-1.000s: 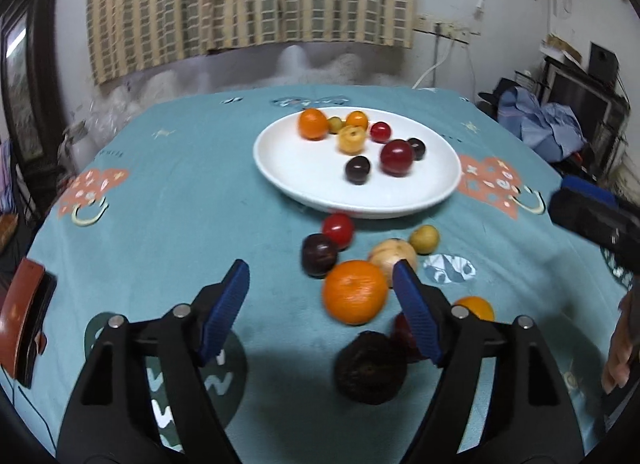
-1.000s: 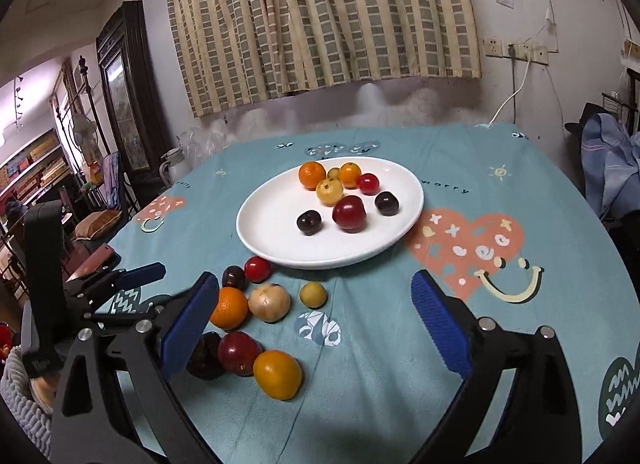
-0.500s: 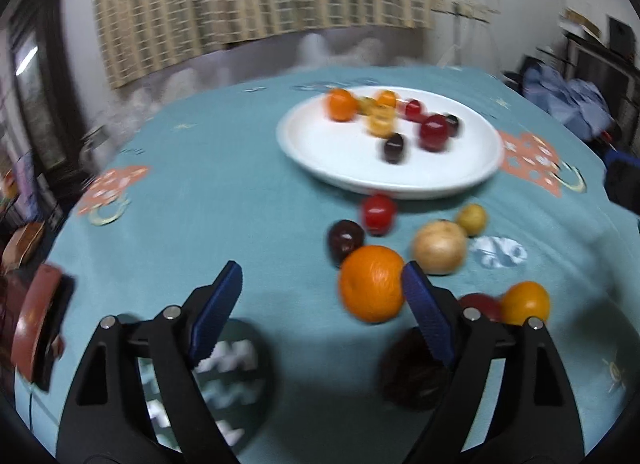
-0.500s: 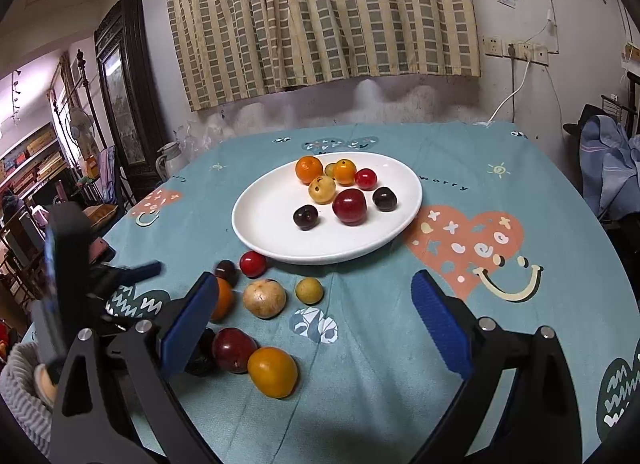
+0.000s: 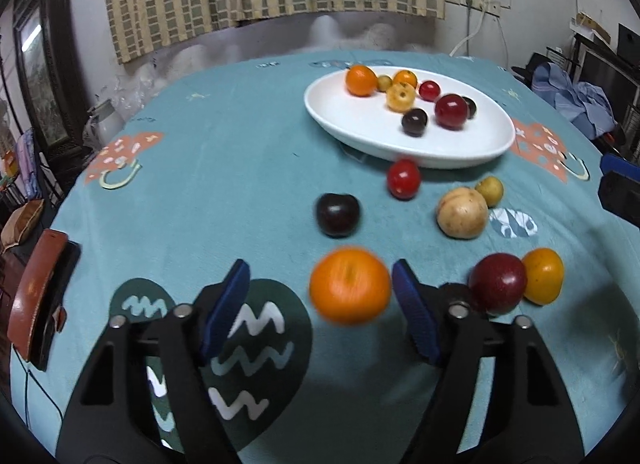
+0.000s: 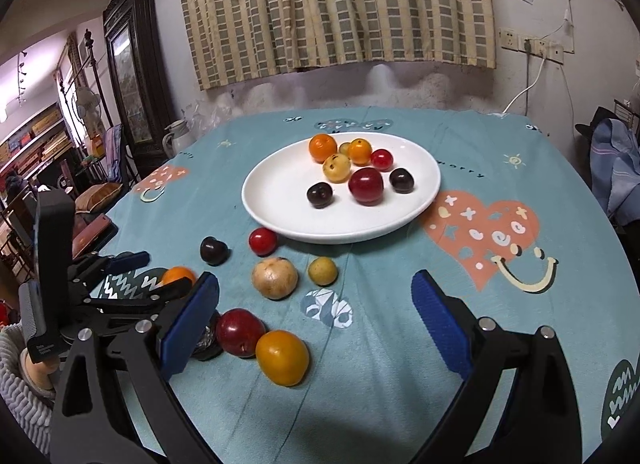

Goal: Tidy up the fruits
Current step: 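Grasp another mandarin orange with the left tool while the right tool grasps an orange-yellow fruit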

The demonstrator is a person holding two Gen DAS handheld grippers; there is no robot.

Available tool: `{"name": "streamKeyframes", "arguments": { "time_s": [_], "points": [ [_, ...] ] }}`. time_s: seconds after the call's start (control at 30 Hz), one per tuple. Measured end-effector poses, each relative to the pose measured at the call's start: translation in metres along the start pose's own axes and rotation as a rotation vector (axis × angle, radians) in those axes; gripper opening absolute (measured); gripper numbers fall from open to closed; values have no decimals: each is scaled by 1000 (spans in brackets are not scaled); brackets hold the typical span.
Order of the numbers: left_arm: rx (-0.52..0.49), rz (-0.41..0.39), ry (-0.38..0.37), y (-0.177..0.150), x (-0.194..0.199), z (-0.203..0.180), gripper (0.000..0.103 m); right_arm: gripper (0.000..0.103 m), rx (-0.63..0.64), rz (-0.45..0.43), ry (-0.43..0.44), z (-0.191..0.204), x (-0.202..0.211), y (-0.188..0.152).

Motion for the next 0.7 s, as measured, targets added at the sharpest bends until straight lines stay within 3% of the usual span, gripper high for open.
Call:
{"name": "streamKeyframes", "arguments": {
  "time_s": [0.27, 0.33, 0.37, 0.53, 0.7],
  "points": [
    [-23, 19, 5, -4, -8, -6, 68, 97, -2, 45, 14, 3, -8, -9],
    [-25, 23, -17, -4, -9, -9, 57, 97, 9, 66, 22, 5, -12, -13],
    [-23, 26, -43, -4, -8, -11, 44, 96, 17, 77, 19, 6, -13, -16],
    [-14, 30, -52, -4, -7, -10, 44, 73, 23, 142, 28, 5, -17, -35],
    [-11, 35, -54, -4, -8, -10, 44, 65, 45, 191, 43, 12, -26, -46]
  ]
}}
Point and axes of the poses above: each gripper's, at about its wrist camera, not at the fingertips, and x roughly against the way its jaws point, z to its left, y to its top, the point moved 8 cm from there along -x, roughly the way its jaws point, and after that the axes turned 11 degrees about y, right-handed, at the moved point
